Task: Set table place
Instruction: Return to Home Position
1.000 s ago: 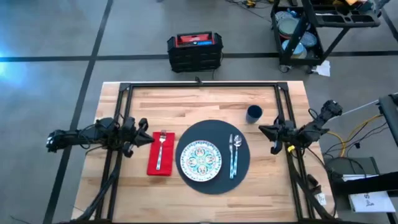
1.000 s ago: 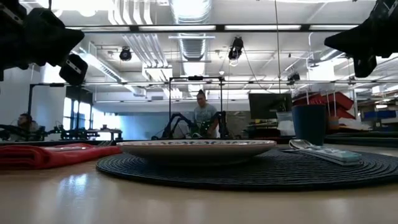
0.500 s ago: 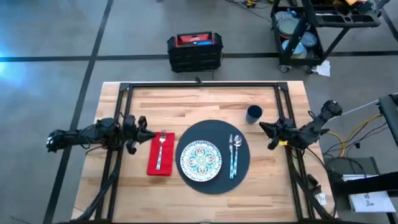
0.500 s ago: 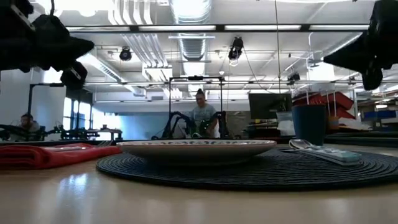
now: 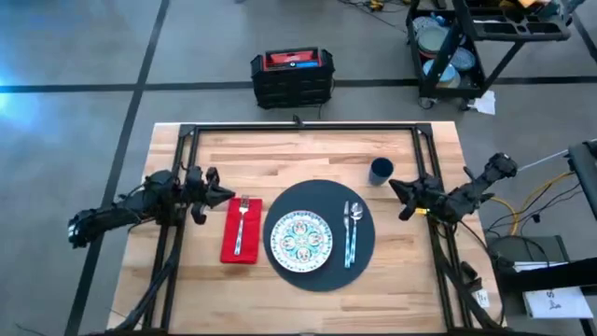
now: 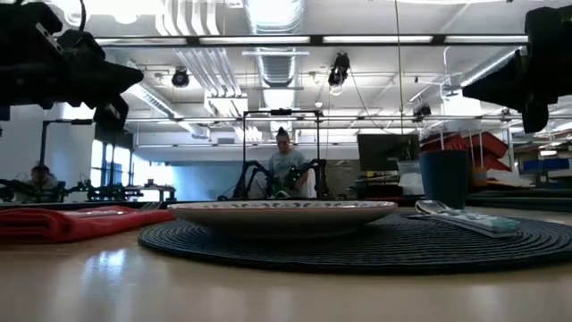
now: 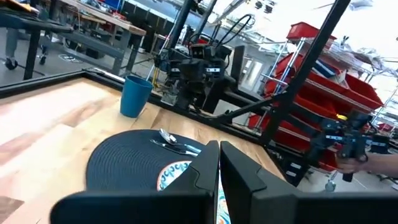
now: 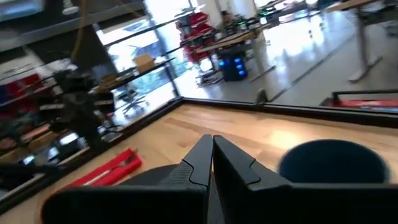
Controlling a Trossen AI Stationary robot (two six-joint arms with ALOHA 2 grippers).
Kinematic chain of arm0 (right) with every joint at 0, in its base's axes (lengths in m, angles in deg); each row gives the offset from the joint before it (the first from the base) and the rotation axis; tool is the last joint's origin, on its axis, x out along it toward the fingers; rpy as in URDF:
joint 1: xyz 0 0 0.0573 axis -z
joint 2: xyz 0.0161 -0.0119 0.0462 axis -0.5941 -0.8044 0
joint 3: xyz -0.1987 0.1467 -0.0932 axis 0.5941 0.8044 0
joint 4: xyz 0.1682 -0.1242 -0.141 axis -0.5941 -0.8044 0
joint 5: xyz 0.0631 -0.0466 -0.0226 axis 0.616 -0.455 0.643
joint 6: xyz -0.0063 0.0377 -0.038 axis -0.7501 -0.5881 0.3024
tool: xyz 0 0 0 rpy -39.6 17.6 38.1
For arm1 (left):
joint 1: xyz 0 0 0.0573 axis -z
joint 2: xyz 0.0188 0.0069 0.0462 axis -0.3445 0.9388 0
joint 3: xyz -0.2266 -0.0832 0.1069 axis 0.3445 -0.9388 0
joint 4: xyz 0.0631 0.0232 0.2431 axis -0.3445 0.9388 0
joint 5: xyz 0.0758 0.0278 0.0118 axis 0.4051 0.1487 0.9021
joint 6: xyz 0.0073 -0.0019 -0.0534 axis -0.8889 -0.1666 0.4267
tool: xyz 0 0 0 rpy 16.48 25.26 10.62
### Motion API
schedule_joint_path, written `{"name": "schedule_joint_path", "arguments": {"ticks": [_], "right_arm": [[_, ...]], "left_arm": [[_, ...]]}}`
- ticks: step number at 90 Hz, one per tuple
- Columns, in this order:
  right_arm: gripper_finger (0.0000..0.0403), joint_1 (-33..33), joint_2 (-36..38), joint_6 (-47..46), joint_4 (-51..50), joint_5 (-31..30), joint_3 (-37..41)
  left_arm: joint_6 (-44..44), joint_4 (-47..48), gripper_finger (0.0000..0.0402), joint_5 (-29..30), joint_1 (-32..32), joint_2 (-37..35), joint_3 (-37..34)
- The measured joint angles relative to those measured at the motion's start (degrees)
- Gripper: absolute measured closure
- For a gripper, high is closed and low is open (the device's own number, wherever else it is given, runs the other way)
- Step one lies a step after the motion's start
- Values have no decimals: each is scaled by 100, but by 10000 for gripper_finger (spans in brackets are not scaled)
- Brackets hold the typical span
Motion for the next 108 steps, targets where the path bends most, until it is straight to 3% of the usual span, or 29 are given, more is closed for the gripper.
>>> {"name": "schedule_joint_path", "arguments": {"ticks": [19,62,95,108], "right_arm": [[403,887,-182,318,181,1196,-2],[403,3069,-1414,-193,297,4333,-4],[403,4071,-1444,259,876,5255,-4],[403,4284,-1098,632,1416,5417,-4]], "left_arm": [[113,-53,402,-761,-611,0,-2],[-192,-61,402,-1216,-745,11,-2],[-426,-46,402,-1302,-860,8,-4],[-396,-84,402,-1399,-1129,-34,-4]]}}
